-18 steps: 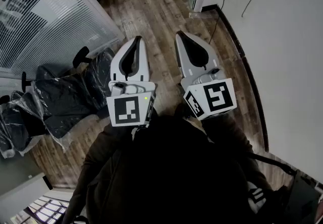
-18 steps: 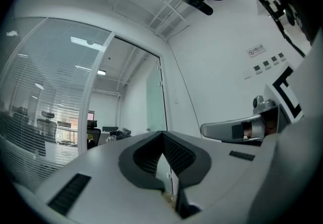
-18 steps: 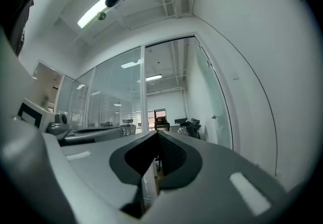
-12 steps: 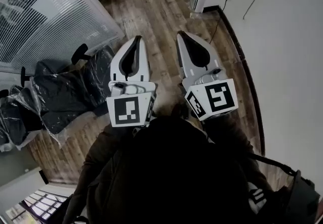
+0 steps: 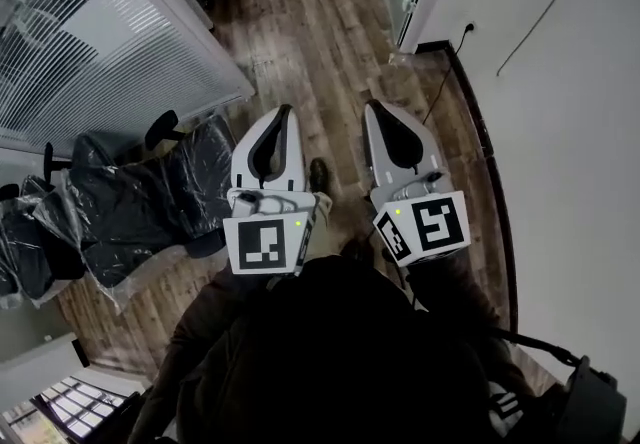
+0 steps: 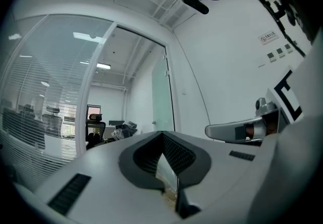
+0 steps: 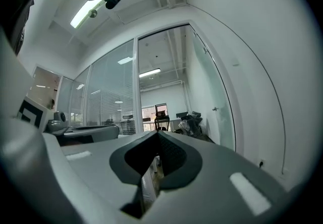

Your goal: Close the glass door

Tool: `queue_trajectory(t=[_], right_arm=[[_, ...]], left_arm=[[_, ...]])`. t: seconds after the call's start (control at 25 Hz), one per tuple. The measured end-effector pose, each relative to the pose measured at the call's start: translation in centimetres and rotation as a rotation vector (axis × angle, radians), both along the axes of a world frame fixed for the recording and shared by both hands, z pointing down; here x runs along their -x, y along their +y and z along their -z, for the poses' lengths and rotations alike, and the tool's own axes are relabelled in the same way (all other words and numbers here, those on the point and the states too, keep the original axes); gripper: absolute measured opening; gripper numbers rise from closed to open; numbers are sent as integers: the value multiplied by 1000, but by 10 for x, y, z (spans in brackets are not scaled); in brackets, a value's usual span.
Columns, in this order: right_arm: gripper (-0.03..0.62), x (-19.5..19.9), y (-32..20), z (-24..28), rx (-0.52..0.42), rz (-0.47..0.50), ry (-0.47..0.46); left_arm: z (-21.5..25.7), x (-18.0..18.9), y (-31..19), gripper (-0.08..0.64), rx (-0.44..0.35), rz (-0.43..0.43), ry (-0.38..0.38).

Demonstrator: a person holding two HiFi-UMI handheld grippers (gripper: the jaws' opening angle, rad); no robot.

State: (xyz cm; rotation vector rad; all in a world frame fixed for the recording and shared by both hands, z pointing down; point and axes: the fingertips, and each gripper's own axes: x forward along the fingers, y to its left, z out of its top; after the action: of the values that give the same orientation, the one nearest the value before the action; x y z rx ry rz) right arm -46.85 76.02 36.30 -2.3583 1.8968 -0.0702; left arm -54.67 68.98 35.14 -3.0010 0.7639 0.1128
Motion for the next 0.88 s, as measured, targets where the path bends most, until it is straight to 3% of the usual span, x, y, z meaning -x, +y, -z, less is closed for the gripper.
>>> queue_trajectory(t=[0.44,0.88], right_arm=[[2,-134,-144,9,1,-28,11],[2,-210,-235,29,-7,-52,17]], left_arm=[[4,-147,-149,-3,11,-67,3],[10,-219,-236,-3,26,-107,-10]])
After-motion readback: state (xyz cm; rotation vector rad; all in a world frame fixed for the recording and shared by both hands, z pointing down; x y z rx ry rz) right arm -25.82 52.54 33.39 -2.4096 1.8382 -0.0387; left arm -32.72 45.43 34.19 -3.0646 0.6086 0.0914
